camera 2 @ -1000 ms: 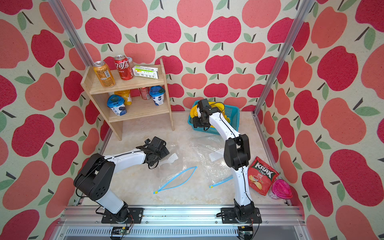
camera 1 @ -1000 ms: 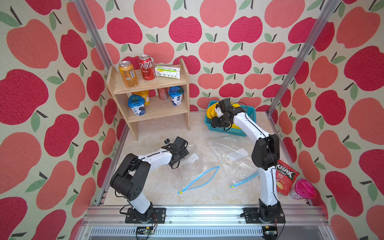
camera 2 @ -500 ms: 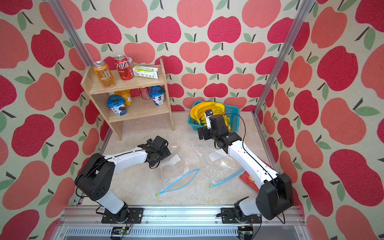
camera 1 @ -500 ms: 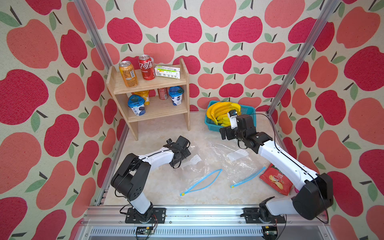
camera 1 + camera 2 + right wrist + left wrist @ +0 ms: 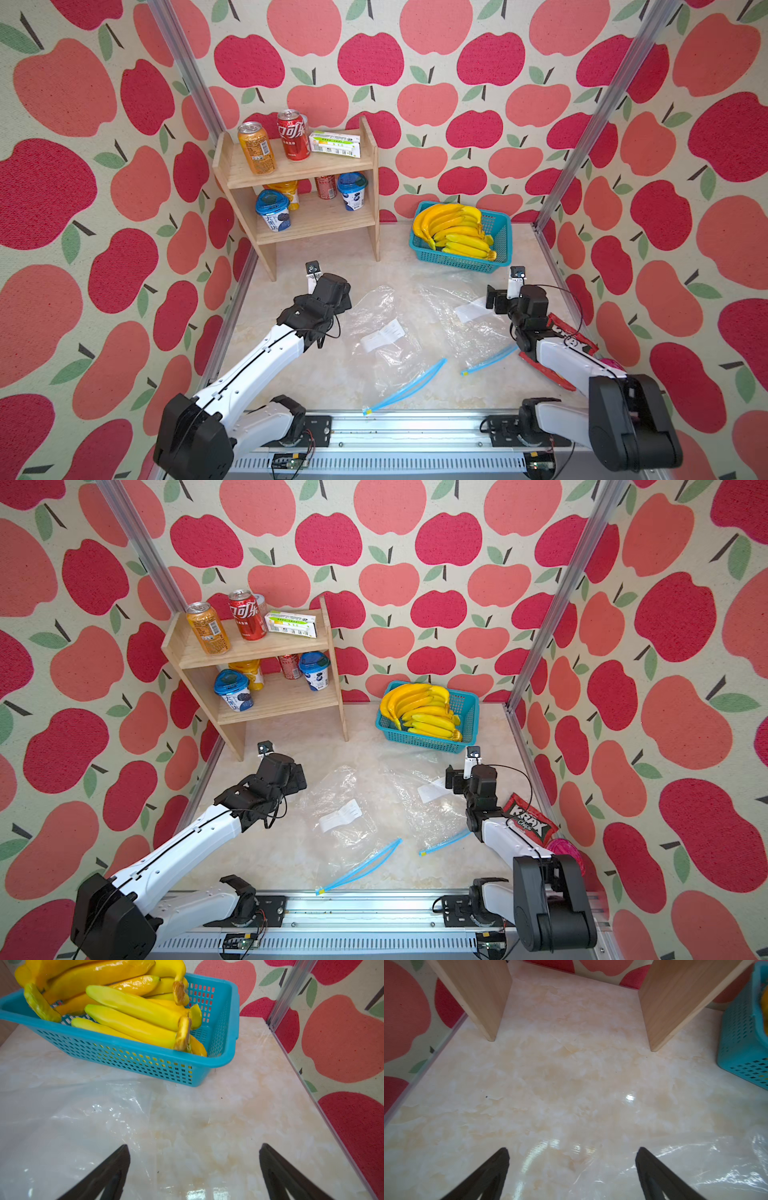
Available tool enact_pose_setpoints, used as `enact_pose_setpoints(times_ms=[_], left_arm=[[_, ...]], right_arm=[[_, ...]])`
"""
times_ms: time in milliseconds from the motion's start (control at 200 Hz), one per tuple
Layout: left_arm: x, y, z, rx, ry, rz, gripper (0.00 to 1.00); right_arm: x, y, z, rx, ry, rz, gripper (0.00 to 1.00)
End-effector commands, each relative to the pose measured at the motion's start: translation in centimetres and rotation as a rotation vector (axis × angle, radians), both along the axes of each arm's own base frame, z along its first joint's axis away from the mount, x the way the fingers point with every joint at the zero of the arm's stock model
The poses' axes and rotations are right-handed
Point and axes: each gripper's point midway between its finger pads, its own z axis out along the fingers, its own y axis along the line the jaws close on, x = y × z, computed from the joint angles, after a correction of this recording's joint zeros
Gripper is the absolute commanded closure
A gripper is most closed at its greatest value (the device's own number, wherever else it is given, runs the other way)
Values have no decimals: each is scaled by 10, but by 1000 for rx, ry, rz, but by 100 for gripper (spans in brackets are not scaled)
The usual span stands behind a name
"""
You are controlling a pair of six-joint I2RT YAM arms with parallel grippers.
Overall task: Open the zip-top bag and take out the banana
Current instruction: Reset both arms
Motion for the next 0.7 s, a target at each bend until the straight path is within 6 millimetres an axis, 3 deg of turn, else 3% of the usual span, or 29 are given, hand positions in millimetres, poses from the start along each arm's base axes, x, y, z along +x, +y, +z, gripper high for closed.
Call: enact_pose_setpoints(times_ms=[0,140,185,230,295,350,535,610,650,695], left_arm=[[15,24,8,146,-117,-104,3],[25,48,-2,108,-236,-82,3],[30,53,-2,112,-278,-73,2],[34,56,-6,123,-304,-89,2],[37,59,-12,116,-329,-111,3],[42,60,-14,111,-355,-129,2],[66,70,-47,90,-341,-179,2],[78,68,-71,57,-306,-210,2],[82,53,-89,50,-260,-297,2],[90,43,-88,99,-293,-338,2]], right_arm=[[7,-5,12,28,-177,-16,0],[13,-11,6,45,-201,-35,0],[16,-12,-13,46,-182,-36,0],[23,-12,-6,41,-245,-48,0],[22,-17,-15,58,-136,-59,0],[27,-18,-15,72,-165,-59,0],[27,-20,-15,71,-155,-70,0],[27,-20,-16,72,-137,-68,0],[28,-20,-16,72,-137,-68,0],[28,-20,-16,72,-141,-68,0]])
